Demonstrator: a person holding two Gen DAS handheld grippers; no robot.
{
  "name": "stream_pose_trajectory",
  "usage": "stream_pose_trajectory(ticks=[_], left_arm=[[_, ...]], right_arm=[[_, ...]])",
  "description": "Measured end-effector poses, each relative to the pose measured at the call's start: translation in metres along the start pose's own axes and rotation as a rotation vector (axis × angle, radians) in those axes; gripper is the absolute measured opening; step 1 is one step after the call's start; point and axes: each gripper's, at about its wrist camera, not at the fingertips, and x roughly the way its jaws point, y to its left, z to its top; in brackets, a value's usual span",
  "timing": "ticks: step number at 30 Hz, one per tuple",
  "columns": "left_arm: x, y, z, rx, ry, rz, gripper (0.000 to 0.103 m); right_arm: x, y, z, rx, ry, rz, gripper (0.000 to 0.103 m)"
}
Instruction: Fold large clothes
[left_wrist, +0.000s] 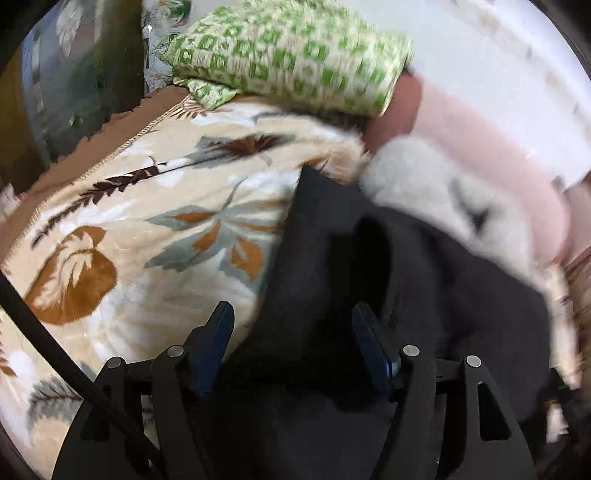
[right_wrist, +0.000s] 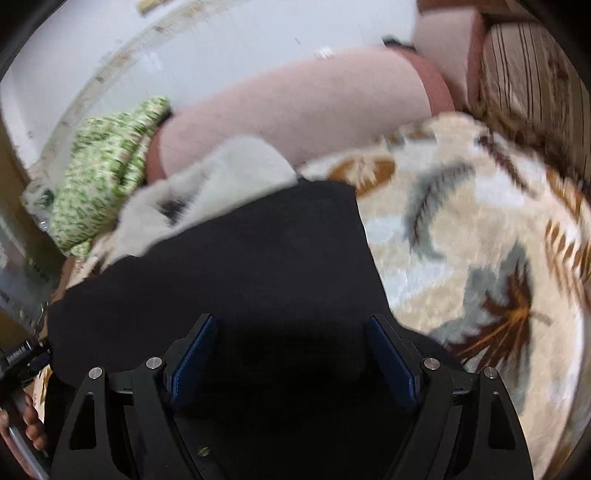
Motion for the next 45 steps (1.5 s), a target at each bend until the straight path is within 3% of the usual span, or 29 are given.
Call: stream_pose_trajectory(ticks=[2,5,14,18,24,29,36,45], left_arm=[[0.023,0.0,-0.002,0.009,0.078,0.007,0.066],[0.022,0.006,-0.002,-0.03,0.094,-0.012,0.066],[-0.077,0.013,-0.019,0.08,-0.066,-0.039,0.066],[-0.126,0.025,-0.036,0.125,-0.152,0.014,0.071],[-0.184,0.049,-0.083,0.155,-0.23,0.066,0.073],[-0.212,0.056,-0.125,0.156,-0.225,0.035,0.073],[-0.226,0.04,-0.169,0.192,-0.185,-0.041,0.073],[-0.235,0.021,-0.195,0.276,-0.204,-0.014,0.073]], right_arm=[[0.012,-0.005,-0.002,0.009,0.033,-0.001,0.087],[0.011,-0.002,-0.003,-0.011,0.031,-0.012,0.087],[-0.037,-0.013,0.004,0.069,-0.075,0.039,0.087],[-0.066,-0.014,-0.004,0.095,-0.114,0.055,0.087],[-0.13,0.017,-0.023,0.005,-0.215,0.05,0.087],[-0.179,0.043,-0.077,-0.074,-0.26,0.098,0.09],[-0.193,0.061,-0.164,-0.194,-0.213,0.024,0.09],[-0.205,0.075,-0.185,-0.269,-0.227,-0.023,0.09]])
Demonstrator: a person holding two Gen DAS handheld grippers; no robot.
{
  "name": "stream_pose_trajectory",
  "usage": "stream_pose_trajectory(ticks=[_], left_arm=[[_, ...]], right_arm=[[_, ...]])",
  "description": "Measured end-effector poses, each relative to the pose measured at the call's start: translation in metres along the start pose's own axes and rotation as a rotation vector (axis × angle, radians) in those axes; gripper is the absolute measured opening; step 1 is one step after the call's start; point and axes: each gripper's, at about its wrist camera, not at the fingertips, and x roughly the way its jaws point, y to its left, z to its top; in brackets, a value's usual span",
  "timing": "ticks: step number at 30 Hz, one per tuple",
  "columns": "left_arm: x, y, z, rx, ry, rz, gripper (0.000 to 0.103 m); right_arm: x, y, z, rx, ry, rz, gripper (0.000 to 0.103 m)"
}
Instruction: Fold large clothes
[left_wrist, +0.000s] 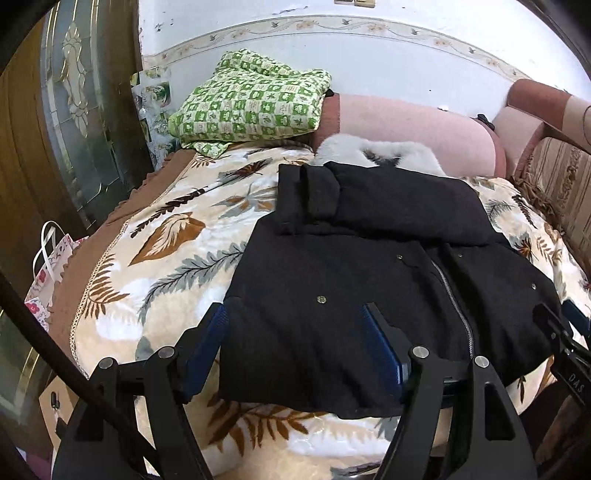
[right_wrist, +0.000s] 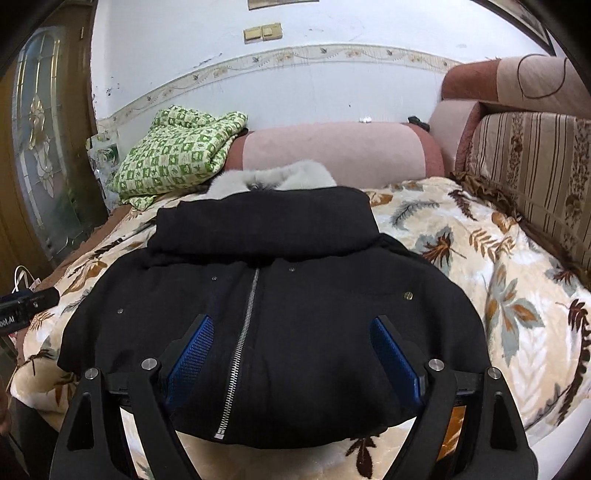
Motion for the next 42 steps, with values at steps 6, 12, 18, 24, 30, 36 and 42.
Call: stream_pose_trajectory(ticks=[6,12,18,24,30,36,42], left_arm=[[-0.002,-0.001,-0.001,0.001,-0.002,-0.002,0.073],[0.002,-0.001,-0.001,0.002,0.01,-0.003,0.073],[0.01,0.0,-0.002,-0.004,0.026,0.0,0.073],[0.018,0.001,-0.004,-0.01,0.044,0.003,0.073],[0.026,0.004,-0.005,-0.012,0.061,0.011,0.073],[0.033,0.015,-0.002,-0.029,0.068,0.038,0.073],[0.047,0.036,0.002,-0.057,0.092,0.071,0.073]], right_arm=[[-0.004,0.007,-0.002,-0.025,-0.011,-0.004,0.09],[0.004,0.006,-0.004,-0.025,0.009,-0.008,0.09],[0.008,0.007,-0.006,-0.032,0.019,-0.012,0.09],[0.014,0.006,-0.008,-0.028,0.033,-0.013,0.09],[0.016,0.003,-0.008,-0.025,0.041,-0.018,0.09],[0.017,-0.015,0.001,-0.007,0.044,-0.038,0.09],[0.027,-0.063,0.019,0.065,0.093,-0.087,0.09]])
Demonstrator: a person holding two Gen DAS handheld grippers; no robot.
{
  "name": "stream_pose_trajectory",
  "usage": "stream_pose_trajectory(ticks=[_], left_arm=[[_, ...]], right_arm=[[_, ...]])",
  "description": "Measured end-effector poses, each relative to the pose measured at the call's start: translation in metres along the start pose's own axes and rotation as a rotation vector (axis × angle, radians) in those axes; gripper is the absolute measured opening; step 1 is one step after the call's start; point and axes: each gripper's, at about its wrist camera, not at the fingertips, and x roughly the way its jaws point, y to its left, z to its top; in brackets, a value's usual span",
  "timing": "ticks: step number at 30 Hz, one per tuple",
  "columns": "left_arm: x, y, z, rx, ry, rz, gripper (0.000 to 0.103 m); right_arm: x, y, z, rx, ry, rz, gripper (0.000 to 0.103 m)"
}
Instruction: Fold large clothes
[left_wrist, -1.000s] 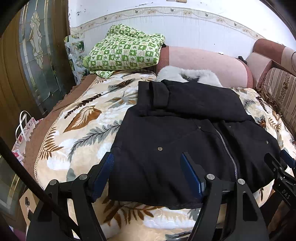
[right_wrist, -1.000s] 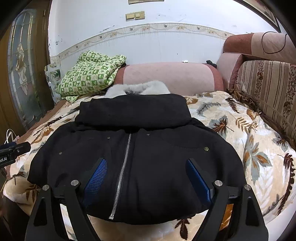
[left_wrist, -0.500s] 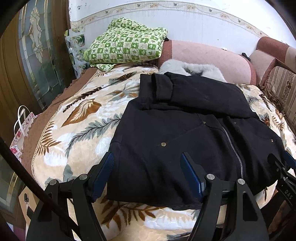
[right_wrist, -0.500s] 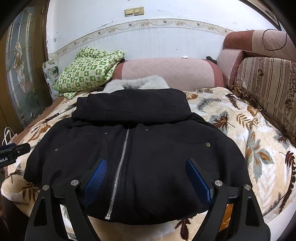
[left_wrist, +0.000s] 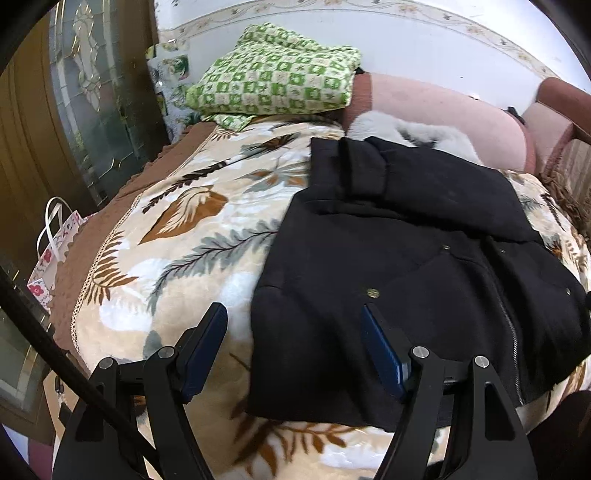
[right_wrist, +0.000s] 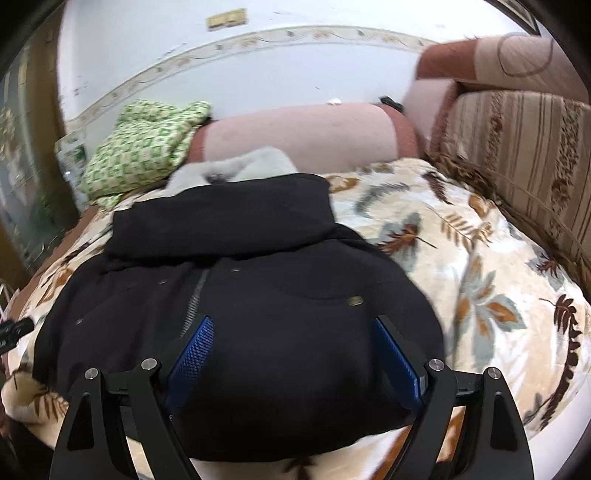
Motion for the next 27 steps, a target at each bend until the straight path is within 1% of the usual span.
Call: stream_pose_trajectory(ticks=[2,7,10,13,18,23,27], left_arm=[[0.006,0.008,0.005,-0.011,0.013,0.001,0.073],[0.025,0.032,0.015,-0.041,0.044,0.042,0.073],[0.039,0.043,0.019,-0.051,0.063,0.072,0.073],[0.052,0.047,0.021,-0.065,0.087,0.07,0.073],[0.071,0.044,0.02,-0.087,0.126,0.036,0.073],[0.076,0.039,0.02,-0.077,0.122,0.053,0.073],[0.076,0.039,0.022,-0.077,0.119,0.051,0.073]], right_arm=[[0.009,-0.023,0.01,0.029,0.026,-0.041,0.09],[0.024,-0.078,0.029,0.113,0.06,-0.13,0.09],[0.034,-0.105,0.034,0.159,0.094,-0.153,0.09],[0.042,-0.119,0.035,0.186,0.119,-0.163,0.09],[0.06,-0.125,0.028,0.213,0.171,-0.12,0.09],[0.079,-0.127,0.018,0.266,0.218,-0.058,0.09],[0.085,-0.13,0.016,0.301,0.225,-0.029,0.09]])
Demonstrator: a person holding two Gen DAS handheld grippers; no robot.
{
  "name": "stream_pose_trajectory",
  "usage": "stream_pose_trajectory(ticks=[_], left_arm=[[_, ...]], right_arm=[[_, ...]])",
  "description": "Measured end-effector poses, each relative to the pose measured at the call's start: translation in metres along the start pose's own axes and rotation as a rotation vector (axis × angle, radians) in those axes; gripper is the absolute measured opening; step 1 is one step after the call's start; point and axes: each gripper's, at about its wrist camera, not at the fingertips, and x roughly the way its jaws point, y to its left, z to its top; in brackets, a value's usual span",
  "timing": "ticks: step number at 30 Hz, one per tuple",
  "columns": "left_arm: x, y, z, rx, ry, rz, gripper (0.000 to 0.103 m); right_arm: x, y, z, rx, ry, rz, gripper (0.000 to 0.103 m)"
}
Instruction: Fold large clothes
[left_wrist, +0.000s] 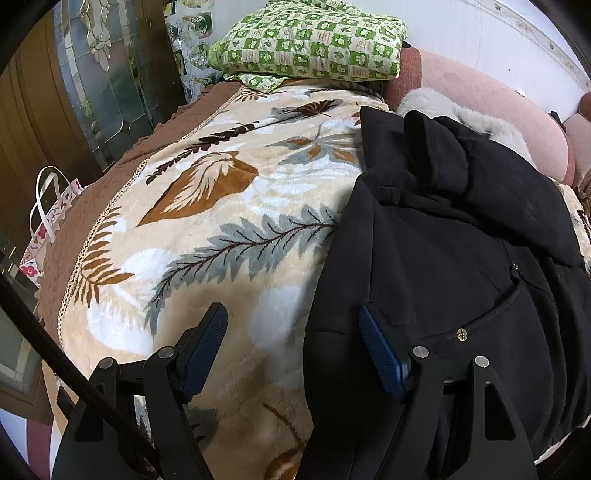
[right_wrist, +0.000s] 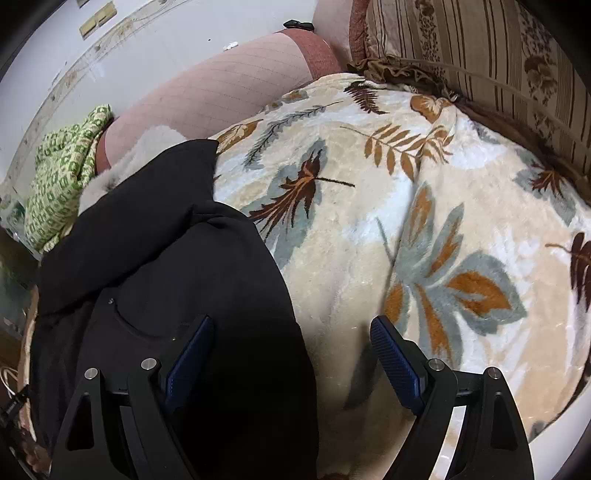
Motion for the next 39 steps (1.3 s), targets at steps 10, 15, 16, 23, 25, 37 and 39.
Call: stream_pose_trajectory(ticks=[10,15,16,23,25,37,39], left_arm=[[-0.018,0.015,0.015,-0.089,-0.049,-0.206,0.077],[0.018,0.012,0.028,-0.098,0.069,-0.362,0.079],[0.025,0.012,0.028,-0.108,0.088,-0.382,0.079],[0.055,0.001,0.021,-0.141,0.21,-0.568,0.072],[0.048,-0.003,0.016,-0.113,0.2,-0.596,0.07],[0.059,0.038,-0.009,-0.32,0.272,-0.889,0.07],[0.062,0.045,-0.01,-0.368,0.284,-0.95,0.07]], right_arm=[[-0.003,-0.015,-0.001,0.11,-0.004,0.201,0.09],[0.008,-0.007,-0.001,0.081,0.049,0.22,0.091],[0.01,-0.006,-0.001,0.08,0.062,0.227,0.091],[0.021,-0.02,-0.001,0.154,0.107,0.32,0.092],[0.022,-0.026,-0.001,0.188,0.119,0.361,0.092],[0.018,0.003,-0.036,0.166,0.325,0.651,0.092],[0.017,0.008,-0.039,0.145,0.322,0.651,0.092]])
